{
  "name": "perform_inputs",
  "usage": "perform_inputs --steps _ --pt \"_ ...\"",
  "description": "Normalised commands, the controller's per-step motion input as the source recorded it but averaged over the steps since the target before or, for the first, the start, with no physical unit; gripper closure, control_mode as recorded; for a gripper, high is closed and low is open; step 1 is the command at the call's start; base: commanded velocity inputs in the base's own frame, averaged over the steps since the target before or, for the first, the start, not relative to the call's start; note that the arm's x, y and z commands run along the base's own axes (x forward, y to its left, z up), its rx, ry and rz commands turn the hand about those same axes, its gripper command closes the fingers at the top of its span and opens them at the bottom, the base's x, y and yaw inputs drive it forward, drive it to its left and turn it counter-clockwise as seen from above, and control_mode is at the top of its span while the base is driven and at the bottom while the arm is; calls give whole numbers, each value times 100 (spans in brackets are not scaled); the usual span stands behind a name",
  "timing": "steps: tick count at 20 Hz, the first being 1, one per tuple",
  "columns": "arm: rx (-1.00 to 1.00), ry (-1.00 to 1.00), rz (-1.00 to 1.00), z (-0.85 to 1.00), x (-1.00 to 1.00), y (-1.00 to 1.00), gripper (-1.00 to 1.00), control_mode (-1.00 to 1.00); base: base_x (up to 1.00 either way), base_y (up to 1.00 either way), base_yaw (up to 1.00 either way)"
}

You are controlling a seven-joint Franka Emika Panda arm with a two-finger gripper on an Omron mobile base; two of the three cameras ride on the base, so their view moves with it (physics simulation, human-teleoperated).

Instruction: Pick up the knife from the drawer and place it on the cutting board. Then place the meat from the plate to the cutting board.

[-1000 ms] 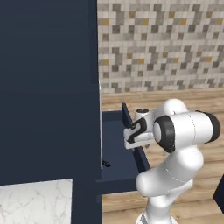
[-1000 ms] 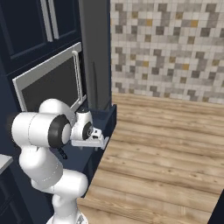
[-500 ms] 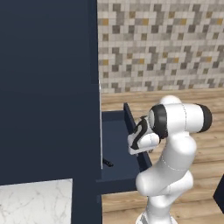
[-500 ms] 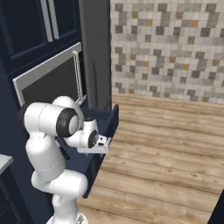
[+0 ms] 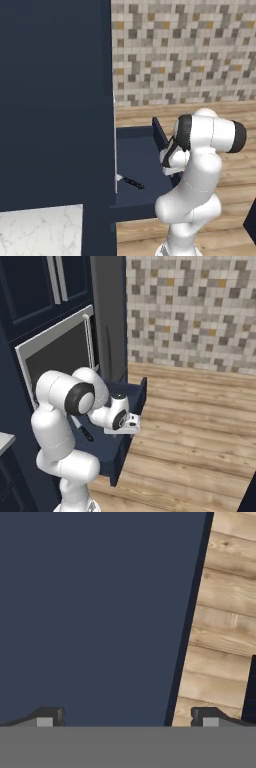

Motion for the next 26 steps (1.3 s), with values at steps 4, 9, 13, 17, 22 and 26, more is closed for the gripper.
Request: perform_inputs --steps 4,9,13,17,22,26 --pt "8 -3 0 -33 0 -74 -100 -100 0 0 0" --pt "10 -7 0 -34 0 -81 -100 -100 0 0 0" --pt "2 -2 0 -7 0 -19 -100 -100 0 0 0" --pt "0 -9 0 42 -13 0 -100 -100 0 0 0" --pt "-2 -8 1 100 -13 4 -100 -100 0 0 0" --pt "-7 0 3 100 -3 8 -100 -100 0 0 0"
